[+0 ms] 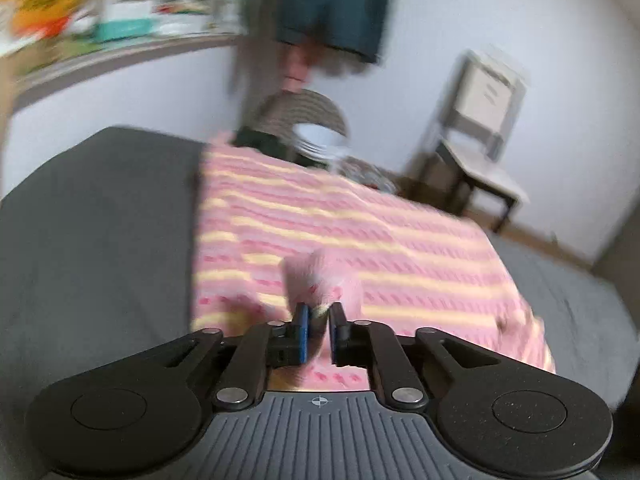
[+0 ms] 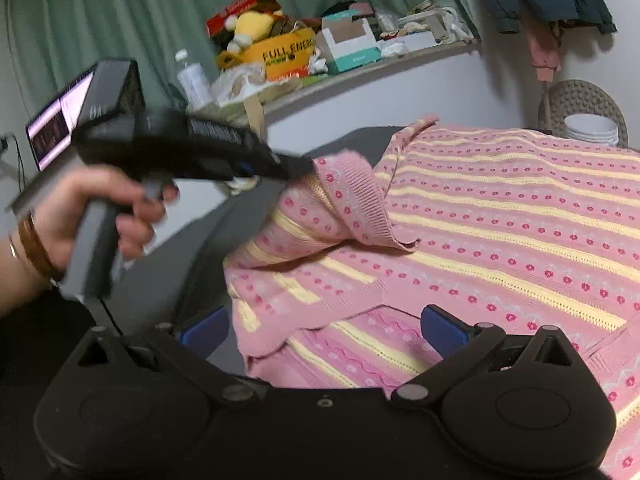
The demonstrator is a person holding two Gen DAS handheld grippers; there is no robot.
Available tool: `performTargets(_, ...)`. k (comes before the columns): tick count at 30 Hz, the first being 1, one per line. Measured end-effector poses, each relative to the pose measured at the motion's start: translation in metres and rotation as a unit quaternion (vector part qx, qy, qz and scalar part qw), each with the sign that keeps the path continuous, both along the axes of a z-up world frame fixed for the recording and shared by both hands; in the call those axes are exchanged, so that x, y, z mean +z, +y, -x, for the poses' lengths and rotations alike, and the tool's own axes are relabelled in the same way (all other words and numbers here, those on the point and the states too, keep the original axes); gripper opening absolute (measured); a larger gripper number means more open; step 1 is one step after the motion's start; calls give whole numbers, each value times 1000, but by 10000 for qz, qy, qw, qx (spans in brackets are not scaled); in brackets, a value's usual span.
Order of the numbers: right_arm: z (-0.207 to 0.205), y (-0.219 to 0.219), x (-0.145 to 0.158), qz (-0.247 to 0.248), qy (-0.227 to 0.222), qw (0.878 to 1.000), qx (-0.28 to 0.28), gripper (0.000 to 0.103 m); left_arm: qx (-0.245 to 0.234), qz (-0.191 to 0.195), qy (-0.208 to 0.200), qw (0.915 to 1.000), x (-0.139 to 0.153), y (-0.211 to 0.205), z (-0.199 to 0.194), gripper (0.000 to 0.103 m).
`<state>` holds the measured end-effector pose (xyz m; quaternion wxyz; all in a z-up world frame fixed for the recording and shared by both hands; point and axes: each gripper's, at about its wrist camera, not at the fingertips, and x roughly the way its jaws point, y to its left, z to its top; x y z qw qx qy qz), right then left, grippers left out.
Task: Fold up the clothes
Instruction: 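Fold the sleeve across the sweater body with the left tool and release, then grasp the folded sleeve cuff with the right tool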
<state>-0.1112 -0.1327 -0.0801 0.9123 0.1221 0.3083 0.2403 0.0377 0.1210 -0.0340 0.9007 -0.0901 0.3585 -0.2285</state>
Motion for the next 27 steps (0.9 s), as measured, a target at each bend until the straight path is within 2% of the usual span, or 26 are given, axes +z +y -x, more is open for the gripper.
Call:
performTargets(1,-1,2,-1,84,4,10000,43,103,155,49,92,9998,1,11,-2,33)
performTargets(2,-1,5,-1,166,9,9998,93,103,283,-51,203,9994,1,22,-3,55)
performTargets(4,-2,11,1,375,-61,9990,238,103,433,-472,158,9978,2,34,2,77)
performTargets(5,-3,15,2,484,-102,9983,314,103,414,-664,10,9969,4,37,6,81)
performTargets(8,-8,26,9,758,-304,9954,494,103,-146,-1350,-264,9904,3,37,15,82)
performTargets(10,-17,30,15,808,-361,9948,499,103,-450,-2081,-291,9766,-6,28,15,82)
performTargets(12,-34,30,21,763,-296,9957,424,103,-625,-2598,-48,9636,-19,22,8,82)
performTargets(14,-58,26,25,567,-117,9981,229,100,-732,-2473,238,9659,-26,25,2,81)
performTargets(16,-91,14,26,-29,311,9995,-7,93,-771,-2204,478,9712,-31,33,-3,81)
performTargets(19,-137,6,17,-767,1146,9901,-270,85,-682,-1697,743,9803,-36,49,-7,81)
performTargets(21,-163,10,9,-818,1618,9827,-371,84,-672,-1544,834,9822,-44,54,-5,78)
performTargets(24,-189,26,-3,-636,1965,9780,-304,84,-889,-1462,945,9807,-56,51,-7,57)
performTargets(25,-196,31,-6,-595,2069,9761,-287,83,-1002,-1376,944,9809,-57,48,-7,45)
performTargets(26,-201,34,-11,-559,2156,9743,-331,83,-1113,-1228,901,9821,-54,48,-5,36)
performTargets(27,-203,37,-15,-513,2206,9732,-390,78,-1188,-1070,826,9837,-50,50,-1,32)
